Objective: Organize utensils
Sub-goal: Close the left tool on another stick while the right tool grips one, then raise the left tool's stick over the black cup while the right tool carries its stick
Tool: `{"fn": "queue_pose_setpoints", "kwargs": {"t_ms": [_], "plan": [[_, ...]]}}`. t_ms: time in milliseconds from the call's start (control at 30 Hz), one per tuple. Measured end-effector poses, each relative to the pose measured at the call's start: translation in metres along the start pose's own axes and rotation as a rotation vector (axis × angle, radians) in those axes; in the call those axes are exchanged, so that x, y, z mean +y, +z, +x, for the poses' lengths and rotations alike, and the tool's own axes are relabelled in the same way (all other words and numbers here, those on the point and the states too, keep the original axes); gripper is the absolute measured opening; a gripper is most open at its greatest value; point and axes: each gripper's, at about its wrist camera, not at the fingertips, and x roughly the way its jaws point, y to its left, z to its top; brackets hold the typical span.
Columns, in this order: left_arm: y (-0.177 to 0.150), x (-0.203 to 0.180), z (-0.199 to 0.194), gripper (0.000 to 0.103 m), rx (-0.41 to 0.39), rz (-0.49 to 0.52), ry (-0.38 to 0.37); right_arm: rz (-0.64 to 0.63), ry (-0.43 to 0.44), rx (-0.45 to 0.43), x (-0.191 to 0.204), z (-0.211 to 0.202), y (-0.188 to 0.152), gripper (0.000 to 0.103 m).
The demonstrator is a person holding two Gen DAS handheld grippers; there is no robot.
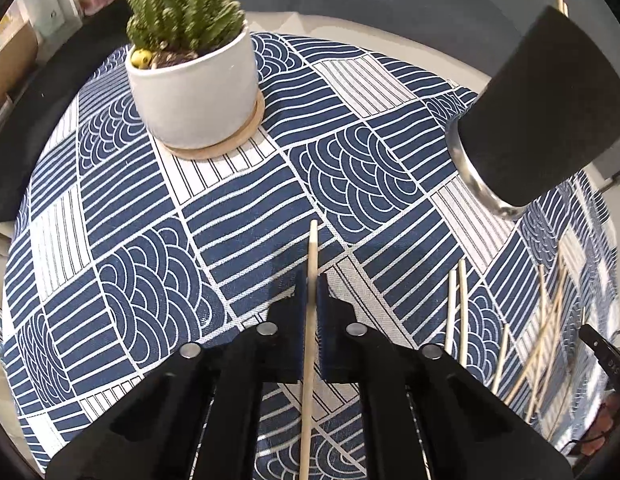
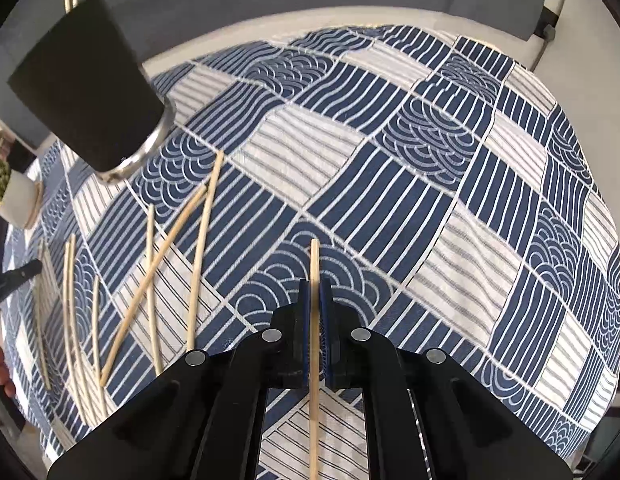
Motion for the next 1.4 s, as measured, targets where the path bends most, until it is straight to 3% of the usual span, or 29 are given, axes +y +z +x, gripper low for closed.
{"fn": "queue_pose_setpoints", "kwargs": {"t_ms": [367, 733, 1067, 1400], "plan": [[0.006, 0.002, -0.033, 0.004, -0.057, 0.008, -0.025, 0.004, 0.044, -0.113, 0.004, -0.036, 0.024, 0.005], [0.041, -0.017, -0.073, 0.004, -0.151, 0.065, -0.072, -0.019, 0.118, -0.252, 0.026, -0.079, 0.064, 0.005], [0.073, -0.05, -0.134, 0.004, -0.303, 0.106, -0.156, -0.038, 0.228, -0.406, 0.061, -0.129, 0.109, 0.005], [0.106, -0.077, -0.178, 0.004, -0.425, 0.137, -0.215, -0.092, 0.265, -0.515, 0.087, -0.168, 0.137, 0.005]]}}
